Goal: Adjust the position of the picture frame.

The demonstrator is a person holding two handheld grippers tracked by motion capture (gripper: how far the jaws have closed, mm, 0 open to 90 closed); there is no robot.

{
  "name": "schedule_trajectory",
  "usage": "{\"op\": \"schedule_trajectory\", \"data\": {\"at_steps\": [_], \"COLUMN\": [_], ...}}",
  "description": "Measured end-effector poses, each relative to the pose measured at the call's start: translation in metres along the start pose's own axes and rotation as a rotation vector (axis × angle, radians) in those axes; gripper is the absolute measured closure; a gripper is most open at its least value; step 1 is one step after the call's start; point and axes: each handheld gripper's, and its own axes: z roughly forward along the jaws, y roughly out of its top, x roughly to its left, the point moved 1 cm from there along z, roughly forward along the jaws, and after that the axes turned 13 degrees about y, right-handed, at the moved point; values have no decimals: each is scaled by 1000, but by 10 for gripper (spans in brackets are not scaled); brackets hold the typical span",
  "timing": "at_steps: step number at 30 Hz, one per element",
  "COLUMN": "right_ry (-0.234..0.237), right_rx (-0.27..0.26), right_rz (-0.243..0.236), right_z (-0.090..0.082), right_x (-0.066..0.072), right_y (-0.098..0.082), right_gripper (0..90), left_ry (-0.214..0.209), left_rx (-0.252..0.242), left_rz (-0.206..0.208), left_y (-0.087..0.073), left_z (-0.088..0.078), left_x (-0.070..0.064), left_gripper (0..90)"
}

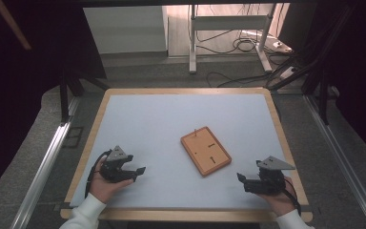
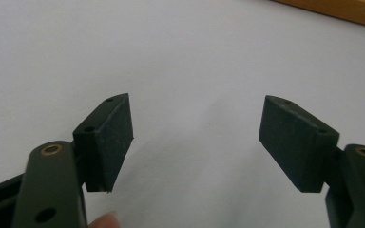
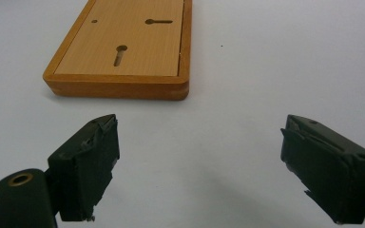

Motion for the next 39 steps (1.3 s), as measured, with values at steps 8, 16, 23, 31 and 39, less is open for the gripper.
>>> {"op": "schedule_trajectory", "data": {"at_steps": [8,16,23,31,39], "right_ry": [-9,-13,-3,10,15], "right_rx": [5,10,12,4,12], "right_rz": [-21,-23,-24,-28,-39], "right_z": [-1,-2,-1,-2,-1], "right_x": [4,5,6,7,8], "right_y": [-2,-5,-5,-4,-5], "right_gripper": [130,130,131,133,136], "left_ry": [6,-7,-15,-31,-54], "left_rx": [-11,-14,-38,-30,-25], "left_rz": [-7,-3,-1,21,41], "left_y": [4,8,16,34,58], "left_z": [-2,1,0,9,23], "left_x": [0,-2,-7,-18,-27], "left_gripper": [235,234,233,229,231]}}
